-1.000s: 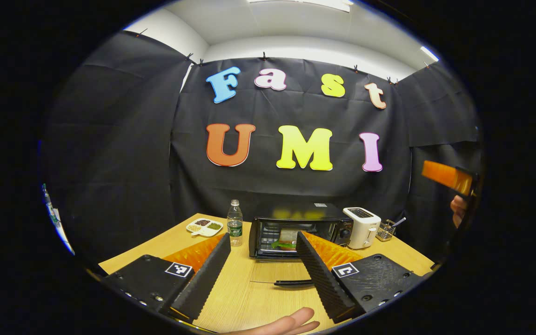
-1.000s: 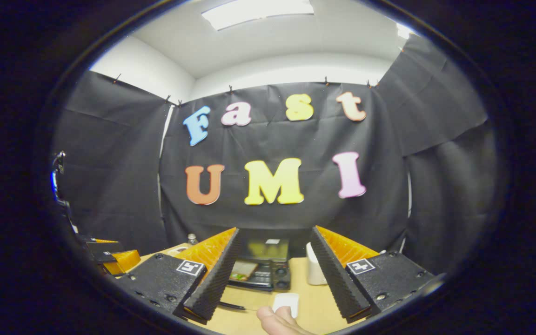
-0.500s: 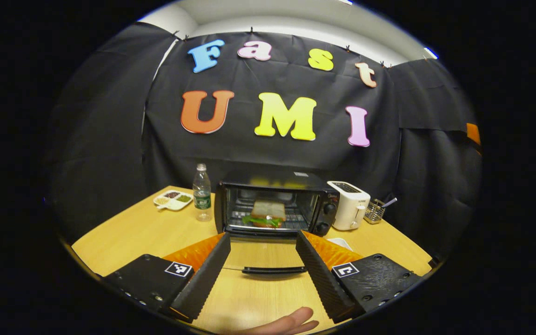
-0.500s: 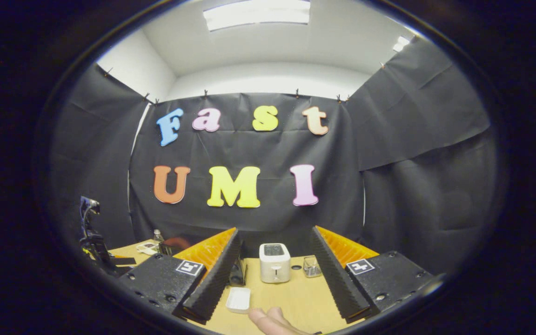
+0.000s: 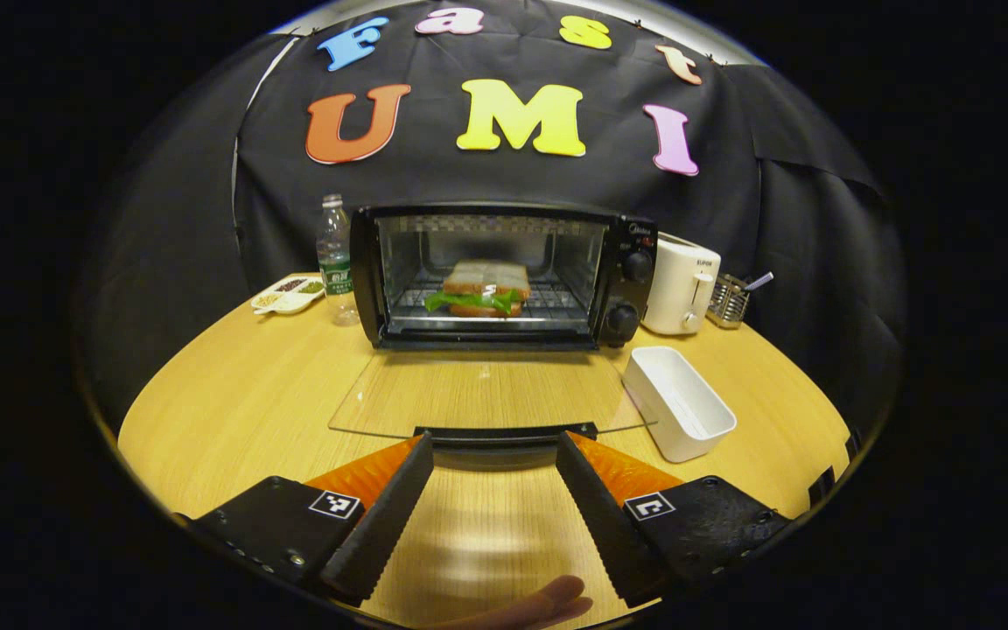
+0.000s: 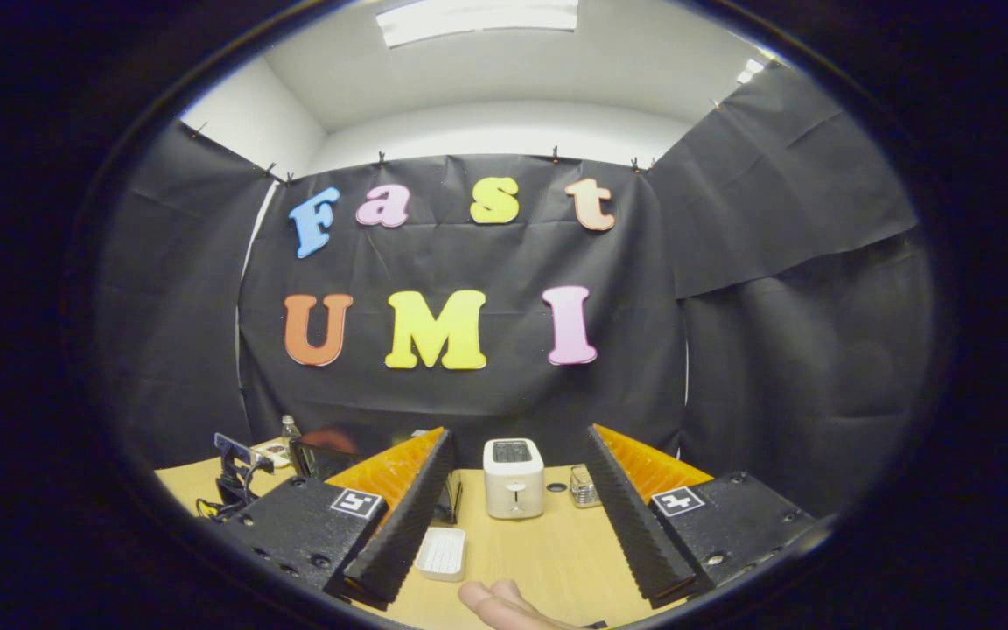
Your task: Open the electric oven with the left hand, put the food in, and close the electric oven.
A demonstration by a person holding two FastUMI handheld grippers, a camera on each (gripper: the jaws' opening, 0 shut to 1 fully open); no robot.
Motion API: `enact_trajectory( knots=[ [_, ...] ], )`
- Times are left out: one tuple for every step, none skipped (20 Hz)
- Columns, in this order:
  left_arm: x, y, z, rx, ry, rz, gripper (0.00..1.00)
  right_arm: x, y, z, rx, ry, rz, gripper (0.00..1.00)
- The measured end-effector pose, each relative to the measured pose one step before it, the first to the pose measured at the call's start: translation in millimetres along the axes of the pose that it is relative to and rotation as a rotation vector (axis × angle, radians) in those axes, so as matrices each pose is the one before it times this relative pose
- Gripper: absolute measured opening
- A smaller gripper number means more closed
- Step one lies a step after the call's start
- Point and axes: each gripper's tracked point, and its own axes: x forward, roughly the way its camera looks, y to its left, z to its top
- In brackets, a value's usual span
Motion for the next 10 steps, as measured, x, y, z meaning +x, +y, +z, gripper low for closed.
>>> enact_trajectory(
  knots=[
    [5.16,-2.44,-7.73,0.00527,0.02563,-0.00677,0.94,2.03,2.04,-4.05,0.00434,0.01255,0.00777,0.97],
    [2.52,-3.12,-6.19,0.00776,0.02335,-0.00524,0.94,2.16,2.37,-3.16,0.00116,0.0082,0.01205,0.97],
    [2.89,-1.97,-3.93,0.00971,0.01558,-0.00403,0.94,2.2,1.16,-3.69,-0.00253,0.00937,0.00873,0.97],
    [2.87,-1.94,-1.11,0.00571,0.00799,-0.001,0.94,1.74,0.88,-3.67,-0.00308,0.01166,0.00627,0.97],
    [3.42,-0.71,-0.08,0.00533,0.00192,-0.00015,0.94,1.29,1.56,-2.53,-0.00225,0.00652,0.00765,0.97],
    [2.93,-0.8,0.55,0.00337,0.00589,-0.00033,0.94,1.27,0.27,-3.2,-0.00274,0.00941,0.00334,0.97],
    [3.74,-1.11,-1.12,-0.00123,0.0121,-0.00283,0.94,1.58,-0.76,-3.23,-0.00096,0.00652,0.00044,0.97],
    [4.6,-1.01,1.1,-0.00332,0.00876,-0.00236,0.94,1.13,-1.48,-1.86,-0.00114,0.00629,-0.00168,0.97],
    [3.71,3.08,1.05,-0.00281,0.01139,0.02298,0.94,1.4,-1.29,-2.2,-0.00045,0.0045,-0.00252,0.97],
    [2.82,1.86,4.09,0.01257,0.00175,0.01575,0.94,0.77,-0.39,-1.55,-0.00027,0.00202,-0.00164,0.97]
  ],
)
